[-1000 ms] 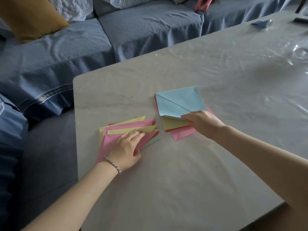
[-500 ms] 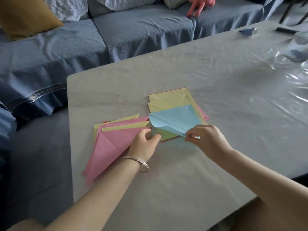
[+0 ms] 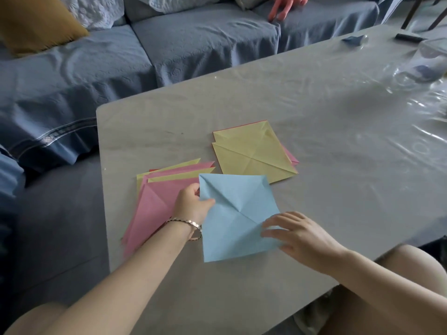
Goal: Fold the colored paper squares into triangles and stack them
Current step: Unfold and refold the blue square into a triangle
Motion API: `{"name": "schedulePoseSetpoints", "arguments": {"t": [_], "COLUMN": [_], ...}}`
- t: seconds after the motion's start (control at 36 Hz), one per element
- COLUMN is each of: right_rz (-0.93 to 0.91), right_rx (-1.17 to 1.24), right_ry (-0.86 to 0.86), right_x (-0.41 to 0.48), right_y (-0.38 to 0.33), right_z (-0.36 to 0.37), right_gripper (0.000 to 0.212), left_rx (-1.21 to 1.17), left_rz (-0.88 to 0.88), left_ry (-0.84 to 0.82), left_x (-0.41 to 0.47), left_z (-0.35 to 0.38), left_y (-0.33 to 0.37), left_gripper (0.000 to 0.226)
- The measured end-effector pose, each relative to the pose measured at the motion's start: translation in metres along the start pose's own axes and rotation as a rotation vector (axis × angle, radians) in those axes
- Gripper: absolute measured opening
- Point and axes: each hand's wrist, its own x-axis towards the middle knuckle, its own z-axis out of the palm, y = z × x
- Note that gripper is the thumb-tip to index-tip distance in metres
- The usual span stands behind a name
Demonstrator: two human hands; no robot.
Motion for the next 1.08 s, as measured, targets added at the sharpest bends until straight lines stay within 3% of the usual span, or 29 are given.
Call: {"name": "schedulePoseSetpoints", "arguments": {"t": [0.17,0.25,0.42,0.61,0.69,0.78,0.89,1.08], "right_rz": [0.049,0.012,-0.018,0.219,0.435,0.676,0.765,0.851], "right_rx": [0.044,0.075,0.190,0.598,0.610,0.644,0.782,0.876], "right_ry": [0.008,-0.015,-0.010,0.150,0.262,0.304,0.271,0.437], "right_x": [-0.010,-0.006,0.007,0.026,0.036,0.043,0.047,0.049], "right_y": [0.007,-0.001,-0.018,-0.042,-0.047,-0.049,-0.053,-0.066], "right_z": [-0.012,-0.018,-0.022,-0.029,-0.034,-0.038,-0.039,-0.038], "right_gripper": [0.009,0.038,0.024,0.025,0.026,0.013,0.011,0.016], "left_rx": [0.148,0.230,0.163,0.132,0.091,0.110,0.184,0.057], "left_rz": [-0.037,-0.040,0.058,0.353,0.377,0.372,0.371,0.373], "left_ry": [0.014,0.052,0.053,-0.042,-0.124,-0.201,-0.310,-0.144], "left_x": [0.004,0.004,-0.002,-0.026,-0.038,-0.049,-0.057,-0.072], "left_z": [-0.008,-0.008,-0.007,-0.015,-0.015,-0.013,-0.009,-0.001], "left_y": [-0.008,-0.007,-0.002,0.014,0.017,0.014,0.008,0.012], "left_gripper": [0.031,0.028,0.008,0.011,0.022,0.027,0.016,0.029]}}
